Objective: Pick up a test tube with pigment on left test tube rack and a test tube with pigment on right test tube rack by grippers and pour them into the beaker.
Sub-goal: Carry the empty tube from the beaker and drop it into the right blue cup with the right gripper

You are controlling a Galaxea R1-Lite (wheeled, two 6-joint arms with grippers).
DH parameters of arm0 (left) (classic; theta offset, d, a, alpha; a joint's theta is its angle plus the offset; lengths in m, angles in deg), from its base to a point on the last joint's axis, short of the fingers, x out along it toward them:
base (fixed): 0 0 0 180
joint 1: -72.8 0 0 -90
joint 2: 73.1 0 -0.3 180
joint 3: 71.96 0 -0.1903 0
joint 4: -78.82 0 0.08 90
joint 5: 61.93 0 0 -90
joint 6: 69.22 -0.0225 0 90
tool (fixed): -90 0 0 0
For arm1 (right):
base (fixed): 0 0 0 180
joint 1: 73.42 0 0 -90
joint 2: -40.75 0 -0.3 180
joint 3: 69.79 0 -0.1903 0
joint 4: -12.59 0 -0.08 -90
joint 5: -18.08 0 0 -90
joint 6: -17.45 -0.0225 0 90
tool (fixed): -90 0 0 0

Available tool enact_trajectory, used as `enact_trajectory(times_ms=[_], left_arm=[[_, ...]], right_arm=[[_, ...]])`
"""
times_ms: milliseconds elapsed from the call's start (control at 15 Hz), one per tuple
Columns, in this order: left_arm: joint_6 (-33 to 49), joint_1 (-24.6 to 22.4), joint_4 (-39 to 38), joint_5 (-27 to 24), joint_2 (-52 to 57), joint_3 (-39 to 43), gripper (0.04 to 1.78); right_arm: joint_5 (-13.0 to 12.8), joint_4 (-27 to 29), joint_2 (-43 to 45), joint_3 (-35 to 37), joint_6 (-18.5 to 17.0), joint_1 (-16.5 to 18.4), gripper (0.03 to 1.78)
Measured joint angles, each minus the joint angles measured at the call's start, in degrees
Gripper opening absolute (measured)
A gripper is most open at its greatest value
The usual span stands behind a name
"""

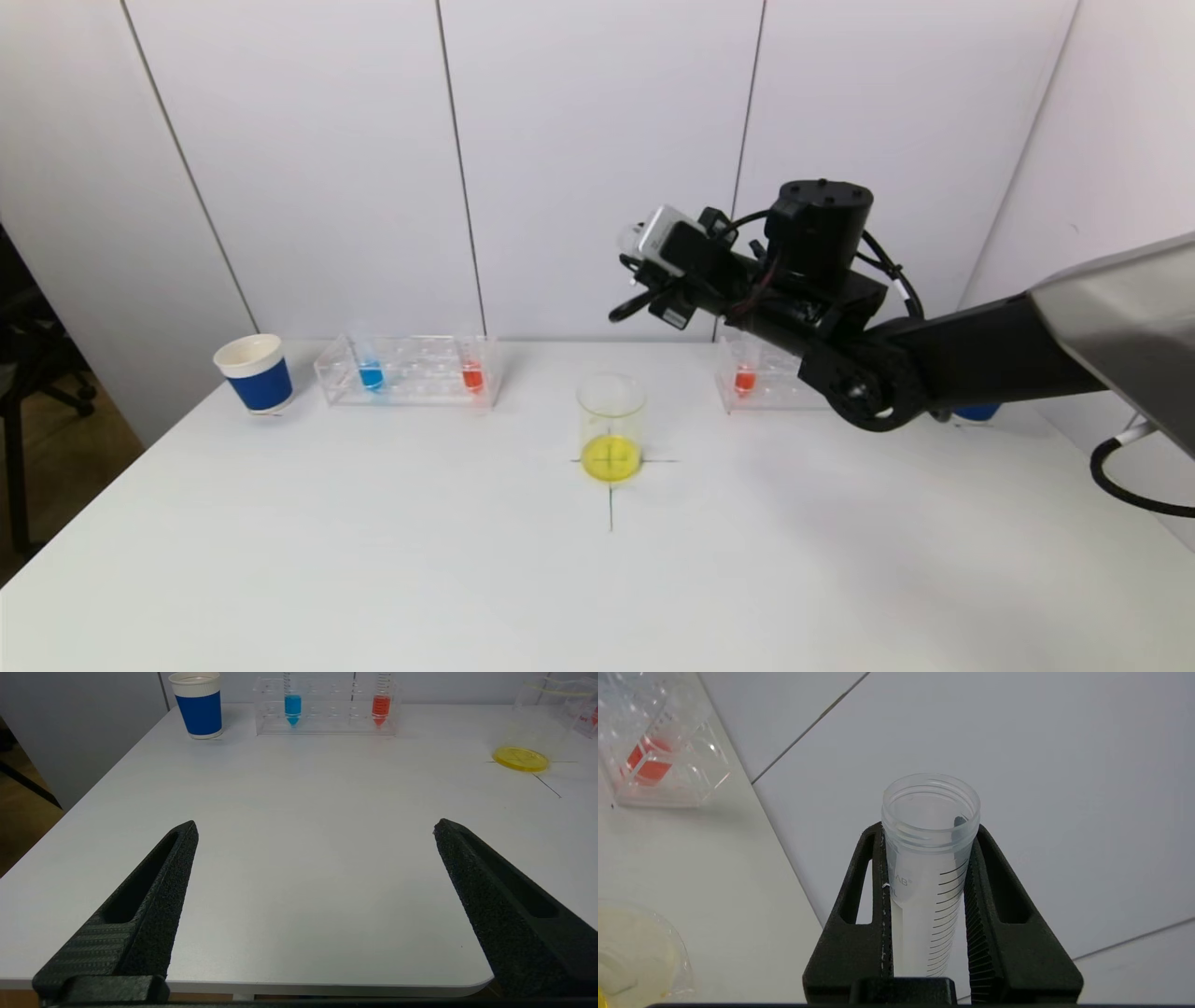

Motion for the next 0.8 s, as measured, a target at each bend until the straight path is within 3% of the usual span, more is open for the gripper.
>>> enact_trajectory(times_ms=[467, 667, 800], left_arm=[[0.00, -0.02, 0.00, -0.02, 0.00, 0.00, 1.76], [0.00, 0.00, 0.00, -0.02, 0.00, 0.00, 1.76], [0.00, 0.00, 0.00, 0.00, 0.00, 0.00, 1.76]], right_arm=[[-10.35, 6.25, 6.22, -0.46, -22.47, -0.15, 0.50], [-13.19, 10.67, 8.68, -2.10, -28.83, 0.18, 0.50], [-14.15, 16.48, 10.86, -3.66, -30.51, 1.23, 0.50]])
